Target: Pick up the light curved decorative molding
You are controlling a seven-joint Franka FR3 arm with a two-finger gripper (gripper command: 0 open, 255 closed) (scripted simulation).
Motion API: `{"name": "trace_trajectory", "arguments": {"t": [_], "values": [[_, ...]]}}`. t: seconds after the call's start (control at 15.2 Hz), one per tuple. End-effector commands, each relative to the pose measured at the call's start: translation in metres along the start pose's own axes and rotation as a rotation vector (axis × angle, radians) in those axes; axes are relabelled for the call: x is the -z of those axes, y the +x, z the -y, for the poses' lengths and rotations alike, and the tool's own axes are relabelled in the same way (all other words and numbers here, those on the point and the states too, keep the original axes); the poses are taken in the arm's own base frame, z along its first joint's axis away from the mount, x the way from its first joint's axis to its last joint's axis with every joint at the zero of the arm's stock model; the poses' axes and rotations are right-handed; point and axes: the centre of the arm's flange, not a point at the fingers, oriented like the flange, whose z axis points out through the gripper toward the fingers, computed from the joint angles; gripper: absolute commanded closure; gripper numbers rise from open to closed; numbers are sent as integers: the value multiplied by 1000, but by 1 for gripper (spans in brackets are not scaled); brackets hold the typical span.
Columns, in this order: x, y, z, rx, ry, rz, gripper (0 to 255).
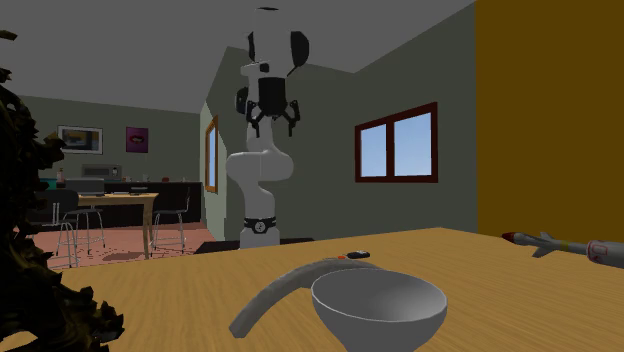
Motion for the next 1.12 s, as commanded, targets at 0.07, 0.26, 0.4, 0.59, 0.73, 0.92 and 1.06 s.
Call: {"name": "trace_trajectory", "arguments": {"t": [0.07, 0.26, 0.4, 0.59, 0.73, 0.92, 1.06], "values": [[-5, 10, 5, -30, 7, -2, 0], [-20, 42, 19, -121, 29, -8, 0], [-29, 63, 26, -182, 44, -12, 0], [-43, 97, 35, -273, 65, -19, 0], [-52, 119, 40, -334, 80, -23, 0], [-66, 154, 44, -425, 102, -29, 0], [-74, 177, 46, -486, 116, -33, 0]]}}
